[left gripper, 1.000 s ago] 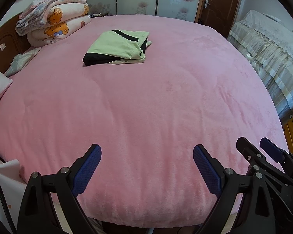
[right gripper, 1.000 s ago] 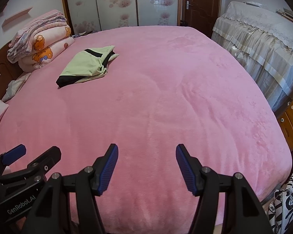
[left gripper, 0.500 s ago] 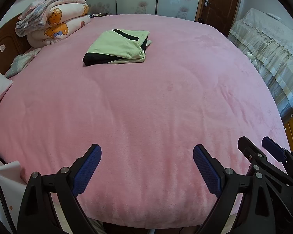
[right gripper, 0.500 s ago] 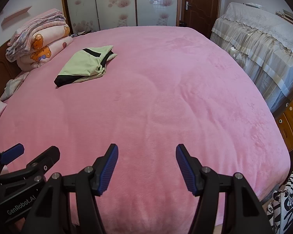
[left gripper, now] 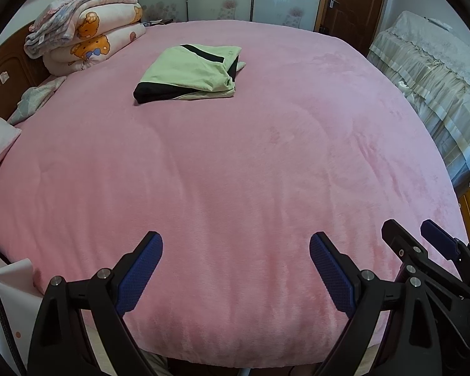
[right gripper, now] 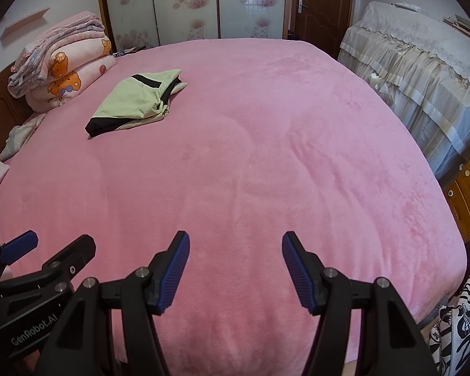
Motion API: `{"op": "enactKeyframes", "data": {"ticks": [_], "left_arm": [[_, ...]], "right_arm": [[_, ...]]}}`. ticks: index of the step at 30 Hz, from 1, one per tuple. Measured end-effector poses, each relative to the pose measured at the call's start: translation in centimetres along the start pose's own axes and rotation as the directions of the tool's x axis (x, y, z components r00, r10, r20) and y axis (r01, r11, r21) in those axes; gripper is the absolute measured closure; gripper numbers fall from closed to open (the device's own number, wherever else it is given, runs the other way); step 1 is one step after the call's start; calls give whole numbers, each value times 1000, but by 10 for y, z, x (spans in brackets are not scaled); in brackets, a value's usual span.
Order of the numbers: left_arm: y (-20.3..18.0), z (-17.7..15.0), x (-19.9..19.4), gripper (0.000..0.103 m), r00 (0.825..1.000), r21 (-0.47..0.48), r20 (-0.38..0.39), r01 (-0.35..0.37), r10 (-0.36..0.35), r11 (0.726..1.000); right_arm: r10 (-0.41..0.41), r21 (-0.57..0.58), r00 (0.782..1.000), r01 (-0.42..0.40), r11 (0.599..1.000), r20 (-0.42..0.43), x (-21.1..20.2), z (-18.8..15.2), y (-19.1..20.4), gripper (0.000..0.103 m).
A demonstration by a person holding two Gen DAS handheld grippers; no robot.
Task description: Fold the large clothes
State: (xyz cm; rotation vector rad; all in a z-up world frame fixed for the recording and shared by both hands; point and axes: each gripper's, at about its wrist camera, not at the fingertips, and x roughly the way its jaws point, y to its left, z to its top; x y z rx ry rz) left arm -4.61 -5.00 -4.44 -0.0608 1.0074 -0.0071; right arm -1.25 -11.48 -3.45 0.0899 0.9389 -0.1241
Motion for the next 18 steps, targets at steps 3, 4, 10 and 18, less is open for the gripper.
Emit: {"op": "enactKeyframes", "data": {"ticks": [3,4,10,18], "left_arm": [[-1,-1,0,10,1000,7,9,-1,1,1000],[-1,-1,0,10,1000,7,10,1,-1,1000],[2,-2,2,11,1000,3,3,9,-9,1000],[3,-1,4,11,1000,6,-2,8,-8,1000]], "right_arm": [[2,2,1000,-2,1000,1,0,0,0,41],[3,3,1000,-3,1000,1,1,0,0,41],[4,4,1000,-4,1000,1,3,-1,-1,41],[5,8,1000,-5,1000,-6,4,-2,-1,41]]}}
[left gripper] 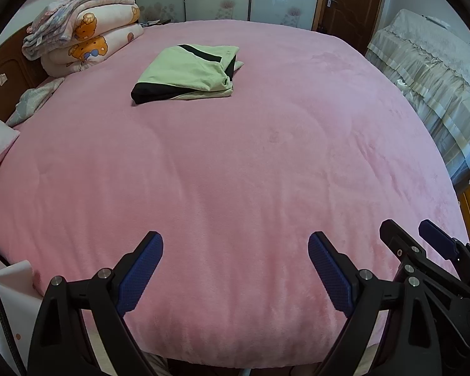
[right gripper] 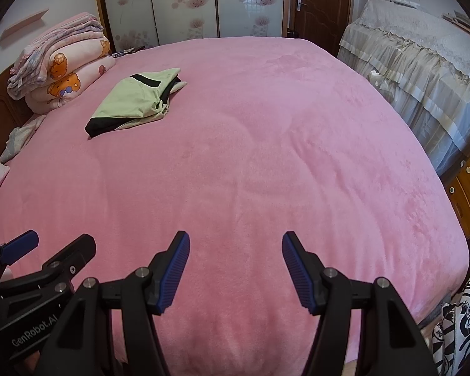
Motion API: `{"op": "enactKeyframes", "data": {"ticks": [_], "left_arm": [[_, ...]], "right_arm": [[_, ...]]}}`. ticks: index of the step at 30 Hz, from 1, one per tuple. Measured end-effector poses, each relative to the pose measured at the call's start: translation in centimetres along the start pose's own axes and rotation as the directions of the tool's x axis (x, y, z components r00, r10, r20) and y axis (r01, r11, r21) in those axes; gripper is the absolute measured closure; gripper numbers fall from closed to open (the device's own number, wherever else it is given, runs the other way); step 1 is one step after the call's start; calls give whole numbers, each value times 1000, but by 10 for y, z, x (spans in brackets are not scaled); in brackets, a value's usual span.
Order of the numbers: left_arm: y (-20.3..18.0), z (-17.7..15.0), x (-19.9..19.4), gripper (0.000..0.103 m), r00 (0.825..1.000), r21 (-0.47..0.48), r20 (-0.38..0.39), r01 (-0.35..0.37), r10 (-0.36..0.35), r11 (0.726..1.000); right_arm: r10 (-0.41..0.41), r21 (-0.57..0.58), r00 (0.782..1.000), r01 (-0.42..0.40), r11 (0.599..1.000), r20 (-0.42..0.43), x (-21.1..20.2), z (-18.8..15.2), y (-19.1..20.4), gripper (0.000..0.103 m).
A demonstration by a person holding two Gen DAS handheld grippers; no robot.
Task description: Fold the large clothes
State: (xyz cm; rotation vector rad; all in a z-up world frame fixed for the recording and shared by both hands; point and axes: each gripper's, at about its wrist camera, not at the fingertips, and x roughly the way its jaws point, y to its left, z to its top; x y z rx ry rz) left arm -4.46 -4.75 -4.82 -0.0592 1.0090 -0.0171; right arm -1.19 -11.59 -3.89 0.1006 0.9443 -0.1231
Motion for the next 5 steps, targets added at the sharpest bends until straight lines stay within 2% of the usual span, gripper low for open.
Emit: {"op": "enactKeyframes", "data": {"ticks": [5], "left_arm": [[-1,0,1,11,1000,3,-3,-5,5,1000]], "right_arm": [[2,4,1000,-2,1000,-4,1,-1,-1,41]]}}
